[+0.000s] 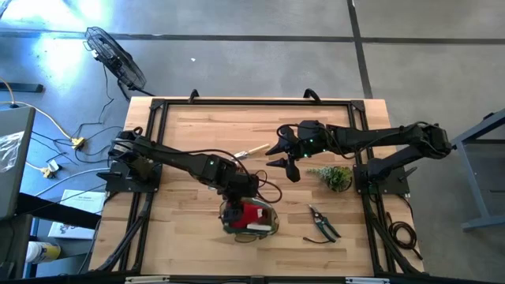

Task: Pick & Place Garden tools in Gardening bag
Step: Put the red gloves into the gardening bag, then put the green shear scissors into the gardening bag

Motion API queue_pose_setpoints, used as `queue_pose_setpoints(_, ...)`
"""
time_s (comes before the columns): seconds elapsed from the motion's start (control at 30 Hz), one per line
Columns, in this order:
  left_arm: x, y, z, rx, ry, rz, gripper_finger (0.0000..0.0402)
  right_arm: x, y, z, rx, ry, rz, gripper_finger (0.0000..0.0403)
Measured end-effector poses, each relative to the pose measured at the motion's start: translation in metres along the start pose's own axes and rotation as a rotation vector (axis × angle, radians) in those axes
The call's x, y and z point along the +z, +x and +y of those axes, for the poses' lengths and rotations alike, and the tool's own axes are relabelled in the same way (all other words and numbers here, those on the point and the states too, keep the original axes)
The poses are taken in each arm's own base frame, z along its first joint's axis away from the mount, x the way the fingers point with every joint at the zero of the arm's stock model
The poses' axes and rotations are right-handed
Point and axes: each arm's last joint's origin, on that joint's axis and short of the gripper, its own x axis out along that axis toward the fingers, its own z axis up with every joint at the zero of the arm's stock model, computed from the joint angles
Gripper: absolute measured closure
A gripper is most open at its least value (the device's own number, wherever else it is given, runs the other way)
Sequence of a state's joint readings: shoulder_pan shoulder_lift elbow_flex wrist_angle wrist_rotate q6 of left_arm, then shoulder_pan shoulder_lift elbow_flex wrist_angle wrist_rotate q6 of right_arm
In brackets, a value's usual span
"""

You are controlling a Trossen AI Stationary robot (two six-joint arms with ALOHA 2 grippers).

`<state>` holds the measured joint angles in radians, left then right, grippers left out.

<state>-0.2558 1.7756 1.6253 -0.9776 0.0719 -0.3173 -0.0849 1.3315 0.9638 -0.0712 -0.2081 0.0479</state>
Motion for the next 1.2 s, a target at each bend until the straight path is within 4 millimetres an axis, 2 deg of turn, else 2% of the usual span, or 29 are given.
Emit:
queue_pose_setpoints(0.1, 0.000, 0.002, 0.000, 0.000, -0.001, -0.004, 0.0151, 0.000, 0.000, 0.000, 0.000, 0.000, 0.003, 0.0234)
queue_pose_setpoints(0.4, -0.013, 0.032, 0.006, -0.021, -0.009, 0.054, 0.0151, 0.000, 0.000, 0.000, 0.000, -0.011, 0.002, 0.0234)
queue_pose_setpoints(0.57, -0.012, 0.038, 0.005, -0.060, -0.008, 0.061, 0.0151, 0.000, 0.000, 0.000, 0.000, -0.011, 0.001, 0.0234)
queue_pose_setpoints(0.73, -0.012, 0.037, 0.005, -0.073, -0.008, 0.066, 0.0151, 0.000, 0.000, 0.000, 0.000, -0.009, 0.000, 0.0234)
queue_pose_setpoints(1.03, -0.001, 0.007, -0.001, -0.071, 0.002, 0.059, 0.0151, 0.001, 0.000, 0.000, 0.000, -0.010, -0.008, 0.0234)
queue_pose_setpoints(1.2, 0.000, -0.003, 0.000, 0.026, 0.017, 0.057, 0.0151, 0.001, 0.000, 0.000, 0.000, -0.010, -0.008, 0.0234)
